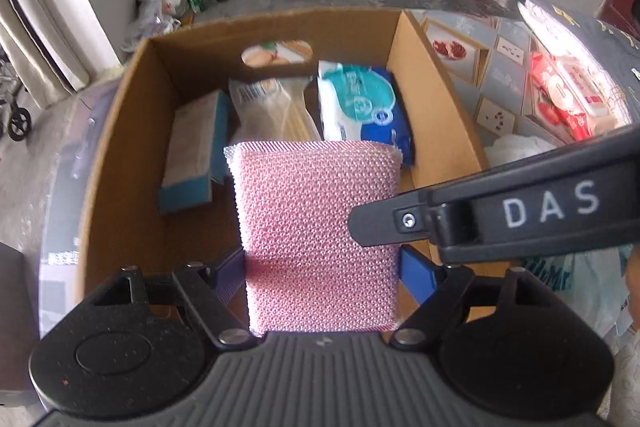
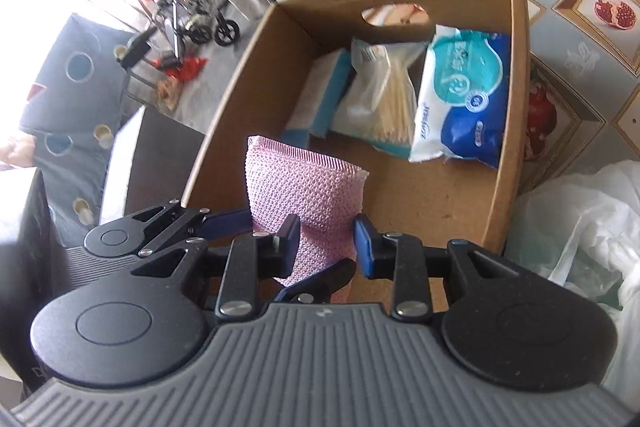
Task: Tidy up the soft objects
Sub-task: 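Carry the pink cloth into the box and open the left gripper, then move the right gripper to the teal checked towel on the bed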
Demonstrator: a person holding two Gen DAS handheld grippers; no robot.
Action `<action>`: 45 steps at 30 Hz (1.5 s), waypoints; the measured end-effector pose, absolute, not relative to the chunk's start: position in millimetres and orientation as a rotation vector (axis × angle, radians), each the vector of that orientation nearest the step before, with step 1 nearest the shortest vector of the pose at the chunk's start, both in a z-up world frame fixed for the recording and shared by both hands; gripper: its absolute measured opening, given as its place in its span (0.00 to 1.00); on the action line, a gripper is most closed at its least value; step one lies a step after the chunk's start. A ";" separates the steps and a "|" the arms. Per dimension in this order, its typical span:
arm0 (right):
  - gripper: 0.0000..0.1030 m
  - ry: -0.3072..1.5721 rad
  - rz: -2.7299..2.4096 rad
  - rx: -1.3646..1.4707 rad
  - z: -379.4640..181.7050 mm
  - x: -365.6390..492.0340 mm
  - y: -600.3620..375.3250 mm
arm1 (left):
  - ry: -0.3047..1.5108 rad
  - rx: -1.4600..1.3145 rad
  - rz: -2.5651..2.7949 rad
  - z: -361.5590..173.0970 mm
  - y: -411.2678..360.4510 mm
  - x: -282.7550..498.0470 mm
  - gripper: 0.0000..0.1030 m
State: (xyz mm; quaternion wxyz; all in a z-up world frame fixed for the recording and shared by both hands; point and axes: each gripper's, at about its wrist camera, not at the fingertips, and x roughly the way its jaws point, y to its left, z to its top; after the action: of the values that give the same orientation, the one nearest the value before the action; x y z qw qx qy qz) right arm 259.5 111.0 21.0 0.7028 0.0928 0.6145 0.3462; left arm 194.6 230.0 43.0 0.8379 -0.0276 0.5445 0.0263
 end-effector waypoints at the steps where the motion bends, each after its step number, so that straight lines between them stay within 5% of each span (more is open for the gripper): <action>1: 0.28 1.361 0.757 0.182 20.3 260.0 108.1 | 1.161 -0.066 0.041 37.0 228.0 195.0 0.80; 11: 0.30 1.237 0.638 0.101 31.2 282.5 70.7 | 1.291 -0.156 -0.030 -27.2 209.0 227.2 0.80; 22: 0.32 1.235 0.633 0.132 22.3 290.4 59.1 | 1.289 -0.276 0.009 -19.7 242.2 224.0 0.90; 25: 0.32 1.226 0.649 0.153 23.4 289.6 60.5 | 1.293 -0.296 0.047 -21.9 248.8 225.3 0.75; 27: 0.32 1.220 0.656 0.164 25.7 288.7 59.1 | 1.326 -0.317 0.053 -27.5 251.0 227.2 0.55; 32: 0.32 1.210 0.658 0.187 28.3 287.7 50.8 | 1.328 -0.414 0.041 -32.3 253.7 229.7 0.47; 40: 0.32 1.208 0.649 0.217 23.8 287.0 33.4 | 1.292 -0.399 0.055 -30.0 238.2 237.2 0.53; 45: 0.34 1.187 0.659 0.260 26.5 280.9 17.7 | 1.250 -0.347 0.062 -16.4 231.7 232.3 0.78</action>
State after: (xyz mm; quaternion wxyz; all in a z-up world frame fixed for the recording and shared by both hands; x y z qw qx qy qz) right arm 280.9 17.7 26.5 0.7705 0.1200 0.5474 0.3037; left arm 232.3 231.7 -16.4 0.7965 -0.1614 0.5819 0.0290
